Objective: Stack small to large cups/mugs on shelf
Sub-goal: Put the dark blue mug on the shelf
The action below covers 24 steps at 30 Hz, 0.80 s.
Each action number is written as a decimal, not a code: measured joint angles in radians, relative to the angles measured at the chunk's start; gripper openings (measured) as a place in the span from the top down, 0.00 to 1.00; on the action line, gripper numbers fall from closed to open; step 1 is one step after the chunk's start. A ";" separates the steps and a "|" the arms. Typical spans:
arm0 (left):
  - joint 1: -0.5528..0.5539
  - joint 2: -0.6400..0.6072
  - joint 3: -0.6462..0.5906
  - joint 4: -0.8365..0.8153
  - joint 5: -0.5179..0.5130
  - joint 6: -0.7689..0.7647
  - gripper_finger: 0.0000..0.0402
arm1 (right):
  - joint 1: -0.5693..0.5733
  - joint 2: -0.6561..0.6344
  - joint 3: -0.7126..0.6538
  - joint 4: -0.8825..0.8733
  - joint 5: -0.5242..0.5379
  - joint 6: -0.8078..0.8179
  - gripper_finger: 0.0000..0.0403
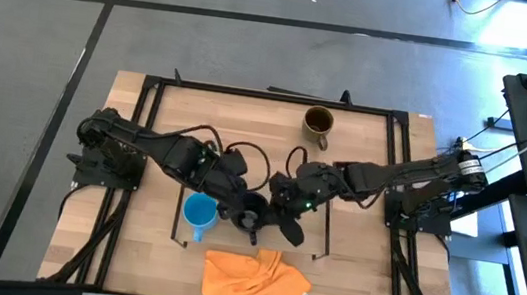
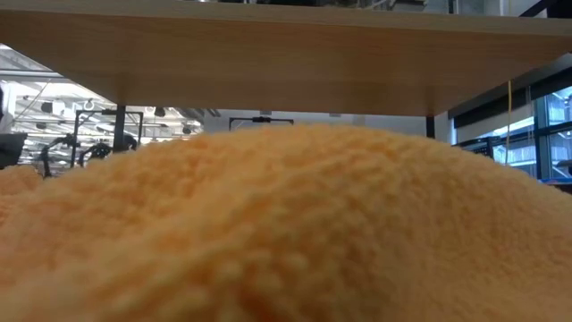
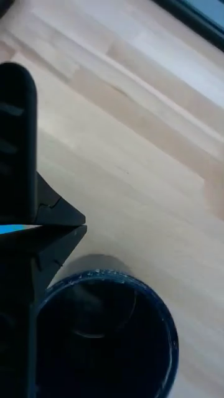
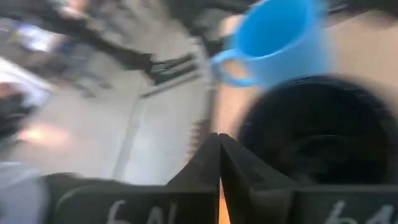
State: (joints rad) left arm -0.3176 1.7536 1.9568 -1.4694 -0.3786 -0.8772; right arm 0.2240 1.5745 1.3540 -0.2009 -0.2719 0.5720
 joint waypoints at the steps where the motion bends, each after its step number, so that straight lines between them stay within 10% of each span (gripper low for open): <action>1: -0.006 -0.001 0.000 0.009 0.000 -0.008 1.00 | -0.007 0.000 0.029 -0.061 0.038 -0.022 0.99; 10: -0.023 0.008 -0.003 0.031 0.026 -0.031 1.00 | -0.049 0.000 0.158 -0.518 0.282 -0.083 0.99; 24: 0.013 0.008 -0.106 0.125 0.114 0.004 1.00 | 0.021 0.000 0.159 -0.664 0.243 0.000 0.99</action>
State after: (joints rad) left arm -0.3046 1.7618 1.8511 -1.3440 -0.2649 -0.8736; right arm 0.2448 1.5745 1.5131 -0.8650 -0.0292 0.5717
